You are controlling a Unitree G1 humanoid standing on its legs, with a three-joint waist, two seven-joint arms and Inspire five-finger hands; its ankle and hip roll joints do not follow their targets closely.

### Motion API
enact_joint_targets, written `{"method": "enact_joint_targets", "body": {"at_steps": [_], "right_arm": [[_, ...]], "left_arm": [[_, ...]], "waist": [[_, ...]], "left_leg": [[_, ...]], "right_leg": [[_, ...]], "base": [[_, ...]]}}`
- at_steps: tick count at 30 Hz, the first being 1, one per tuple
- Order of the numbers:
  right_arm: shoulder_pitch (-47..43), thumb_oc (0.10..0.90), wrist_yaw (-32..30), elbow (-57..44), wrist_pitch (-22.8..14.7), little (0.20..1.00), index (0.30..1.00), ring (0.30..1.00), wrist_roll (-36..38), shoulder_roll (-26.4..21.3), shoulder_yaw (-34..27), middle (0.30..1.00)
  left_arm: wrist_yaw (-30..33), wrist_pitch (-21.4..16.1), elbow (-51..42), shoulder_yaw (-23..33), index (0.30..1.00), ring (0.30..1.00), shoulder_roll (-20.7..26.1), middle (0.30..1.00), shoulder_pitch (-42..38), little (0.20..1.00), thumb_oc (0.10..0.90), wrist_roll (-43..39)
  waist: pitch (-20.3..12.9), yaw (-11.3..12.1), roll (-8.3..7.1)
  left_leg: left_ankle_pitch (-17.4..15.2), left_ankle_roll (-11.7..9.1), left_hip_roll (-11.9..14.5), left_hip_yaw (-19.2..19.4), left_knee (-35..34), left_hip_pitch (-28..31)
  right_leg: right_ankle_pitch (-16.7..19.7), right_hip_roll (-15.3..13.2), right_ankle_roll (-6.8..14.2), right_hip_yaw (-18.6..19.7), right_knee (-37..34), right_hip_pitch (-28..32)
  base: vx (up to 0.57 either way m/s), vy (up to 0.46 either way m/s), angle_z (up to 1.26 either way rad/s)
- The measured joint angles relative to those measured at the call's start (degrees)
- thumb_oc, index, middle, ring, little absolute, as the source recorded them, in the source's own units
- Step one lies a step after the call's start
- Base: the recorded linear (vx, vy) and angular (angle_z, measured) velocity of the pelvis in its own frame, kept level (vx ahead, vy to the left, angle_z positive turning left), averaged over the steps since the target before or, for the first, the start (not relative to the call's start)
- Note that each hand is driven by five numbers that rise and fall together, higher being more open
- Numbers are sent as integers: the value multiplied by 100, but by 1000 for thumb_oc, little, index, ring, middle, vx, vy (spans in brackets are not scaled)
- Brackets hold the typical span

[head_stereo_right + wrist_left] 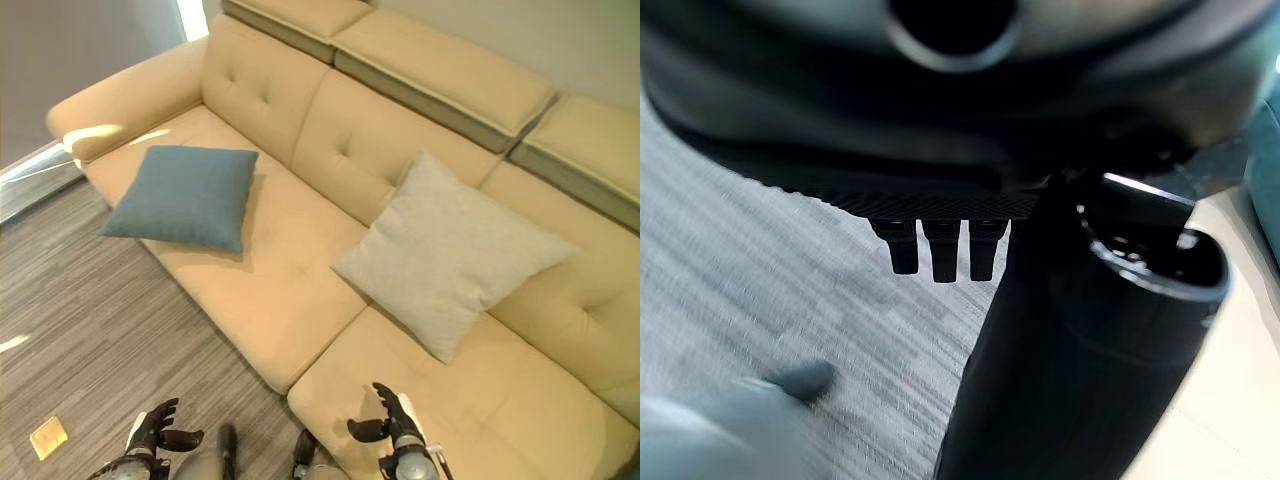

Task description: Pick up all the scattered cushions and arrange them neatly on the sofa.

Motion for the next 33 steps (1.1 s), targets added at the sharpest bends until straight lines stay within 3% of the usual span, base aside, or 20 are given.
{"method": "enact_joint_targets", "body": {"at_steps": [1,2,3,6,8,10,11,12,13,14,15,19,21,23,25,28,33], "right_arm": [[15,800,-4,59,9,900,900,900,21,3,-84,900],[-21,800,-14,335,11,900,900,900,22,12,-86,900],[-62,800,-13,447,12,900,900,900,21,30,-72,900],[-80,800,-13,644,10,900,900,900,6,303,-111,900],[-62,800,4,657,25,900,900,900,-5,497,-50,900],[-218,800,13,715,73,900,900,900,-5,604,-45,900],[-216,800,31,694,66,900,900,900,-6,610,71,900],[-250,800,55,675,59,900,900,900,-3,627,82,900],[-358,800,37,705,59,900,900,900,-2,632,126,900],[-371,800,34,746,64,900,900,900,1,637,138,900],[-366,800,21,865,78,900,900,900,39,642,160,900],[-343,800,51,1091,128,900,900,900,100,580,155,900],[-466,800,65,1090,116,900,900,900,125,567,58,900],[-614,800,65,1103,105,900,900,900,167,534,-85,900],[-642,800,62,1162,98,900,900,900,197,514,-130,900],[-621,800,38,1253,118,900,900,900,208,461,-171,900],[-544,800,48,1624,212,900,900,900,205,504,-164,900]], "left_arm": [[-13,13,-17,-78,900,900,-144,900,-79,900,800,10],[-14,2,-14,-120,900,900,-339,900,-106,900,800,18],[-17,3,-11,-146,900,900,-376,900,-144,900,800,19],[-16,28,321,-165,900,900,-340,900,-76,900,800,69],[-12,29,430,-155,900,900,-68,900,59,900,800,90],[-6,54,811,60,900,900,173,900,-13,900,800,235],[87,91,817,217,900,900,431,900,-43,900,800,231],[152,122,826,295,900,900,558,900,-56,900,800,229],[172,122,837,396,900,900,640,900,-82,900,800,229],[218,114,848,394,900,900,656,900,-109,900,800,229],[214,111,899,385,900,900,564,900,-159,900,800,231],[80,102,829,234,900,900,177,900,-126,900,800,229],[29,101,837,198,900,900,115,900,-44,900,800,228],[-39,116,903,208,900,900,76,900,-112,900,800,221],[-44,110,889,239,900,900,92,900,-117,900,800,215],[-44,112,893,269,900,900,115,900,-150,900,800,204],[-44,104,887,279,900,900,141,900,-231,900,800,98]], "waist": [[-29,-114,64],[-112,-92,204],[-137,-65,233],[-316,40,28],[-455,136,-165],[-447,203,-175],[-419,237,-98],[-403,189,-102],[-387,130,-104],[-364,116,-146],[-349,34,-154],[-207,76,50],[-179,89,65],[-68,60,-60],[-18,92,-160],[19,91,-216],[13,244,-202]], "left_leg": [[20,21,43,383,-376,183],[75,112,-26,276,-942,345],[245,259,-20,166,-1042,370],[303,479,-349,80,-1114,485],[254,635,-642,25,-1037,400],[234,809,-805,-76,-1059,363],[229,922,-853,-399,-1071,413],[281,962,-847,-520,-1119,380],[315,957,-832,-685,-1120,327],[327,956,-886,-834,-1118,326],[318,956,-953,-1225,-1119,283],[313,704,-899,-1637,-903,326],[259,601,-925,-1597,-521,132],[217,289,-1042,-1436,135,-192],[119,275,-968,-918,326,-323],[104,303,-613,-431,10,-407],[437,6,-391,-457,-696,-823]], "right_leg": [[-44,-30,155,-291,-29,41],[64,-25,271,-522,64,6],[-3,-29,386,-504,153,-45],[-123,-432,596,-333,749,-219],[-228,-758,736,95,1130,-451],[-240,-1015,770,296,1714,-676],[-619,-945,1094,910,2214,-959],[-872,-609,1098,1469,2450,-1175],[-942,-67,1137,2310,2337,-1301],[-919,125,1046,2223,2184,-1388],[-488,334,644,2183,1664,-1425],[43,351,164,1618,585,-554],[59,337,150,1527,390,-420],[168,183,44,1324,81,-174],[126,149,-72,1243,-139,1],[3,171,-93,1108,-138,75],[-104,198,11,1202,-137,88]], "base": [[130,231,127],[42,366,108],[81,260,37],[4,178,20],[18,190,20],[44,94,44],[86,68,85],[134,52,107],[109,-36,82],[175,-119,138],[166,-137,126],[82,-83,87],[39,-61,45],[89,-33,46],[86,-12,31],[224,-4,36],[213,64,-2]]}}
